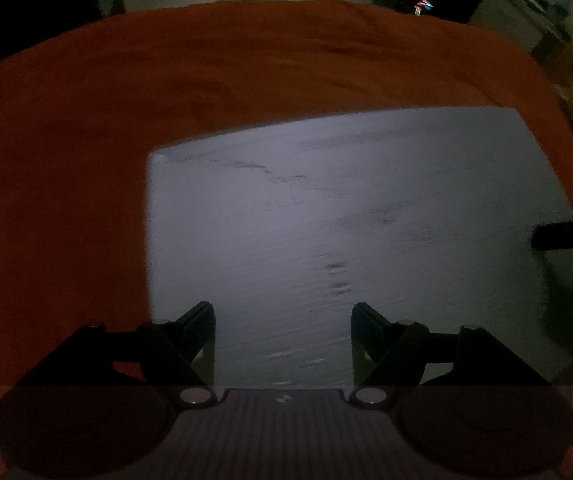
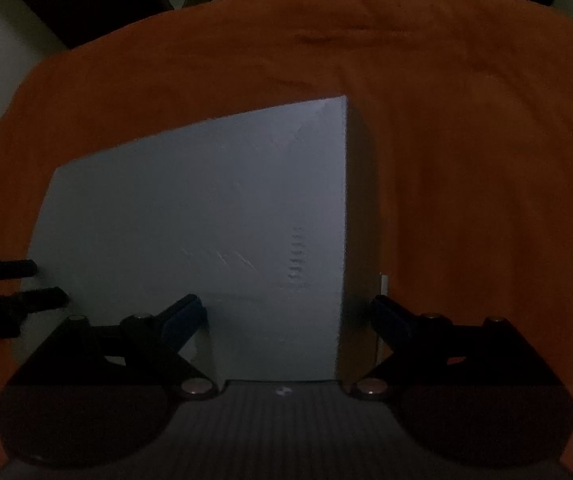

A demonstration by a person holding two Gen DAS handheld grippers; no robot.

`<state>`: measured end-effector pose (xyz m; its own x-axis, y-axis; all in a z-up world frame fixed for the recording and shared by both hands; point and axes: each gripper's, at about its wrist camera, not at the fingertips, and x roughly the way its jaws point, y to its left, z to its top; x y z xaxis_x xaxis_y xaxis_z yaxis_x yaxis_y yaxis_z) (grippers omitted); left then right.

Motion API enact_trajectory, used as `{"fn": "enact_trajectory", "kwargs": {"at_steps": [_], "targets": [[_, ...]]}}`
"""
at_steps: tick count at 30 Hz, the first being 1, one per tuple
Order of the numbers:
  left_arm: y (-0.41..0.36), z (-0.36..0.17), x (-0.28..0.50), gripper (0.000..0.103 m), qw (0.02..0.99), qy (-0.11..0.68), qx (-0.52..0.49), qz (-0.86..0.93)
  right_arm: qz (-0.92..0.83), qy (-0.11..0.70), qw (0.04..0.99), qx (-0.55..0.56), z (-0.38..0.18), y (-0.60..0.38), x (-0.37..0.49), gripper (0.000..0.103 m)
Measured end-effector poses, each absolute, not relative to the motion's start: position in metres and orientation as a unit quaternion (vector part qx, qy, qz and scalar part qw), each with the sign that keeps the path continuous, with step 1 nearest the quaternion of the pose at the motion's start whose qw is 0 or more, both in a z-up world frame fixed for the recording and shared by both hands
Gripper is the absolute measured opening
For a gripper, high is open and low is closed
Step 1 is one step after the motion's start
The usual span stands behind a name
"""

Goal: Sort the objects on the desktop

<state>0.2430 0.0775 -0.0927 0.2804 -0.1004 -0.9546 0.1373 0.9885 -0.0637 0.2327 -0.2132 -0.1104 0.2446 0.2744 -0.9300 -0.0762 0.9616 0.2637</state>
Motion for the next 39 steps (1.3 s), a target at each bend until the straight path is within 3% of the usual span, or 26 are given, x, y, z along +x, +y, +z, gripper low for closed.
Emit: {"fn": "enact_trajectory", "kwargs": {"at_steps": [5, 7, 15, 22, 32, 39], "targets": [[0.118, -0.098, 0.243, 0.075, 0.807, 0.59, -0.001, -0.038, 0.116, 0.607, 0.781, 0.085, -0.115, -0.216, 0.239, 0.094], [0.133, -0.101, 0.238, 0.083, 0.812, 0.582, -0.005, -0.039, 0.118, 0.608, 0.781, 0.085, -0.115, -0.218, 0.238, 0.094], [0.144, -0.118, 0.227, 0.083, 0.802, 0.582, -0.092, -0.093, 0.121, 0.607, 0.78, 0.089, -0.112, -0.226, 0.232, 0.094], [0.113, -0.107, 0.22, 0.085, 0.796, 0.591, -0.066, -0.112, 0.112, 0.598, 0.789, 0.087, -0.104, -0.225, 0.229, 0.094], [0.079, -0.097, 0.214, 0.09, 0.809, 0.572, 0.055, -0.121, 0.138, 0.573, 0.799, 0.123, -0.082, -0.254, 0.218, 0.093], [0.078, -0.097, 0.232, 0.089, 0.805, 0.583, 0.028, -0.106, 0.109, 0.602, 0.788, 0.073, -0.105, -0.238, 0.217, 0.093]]}}
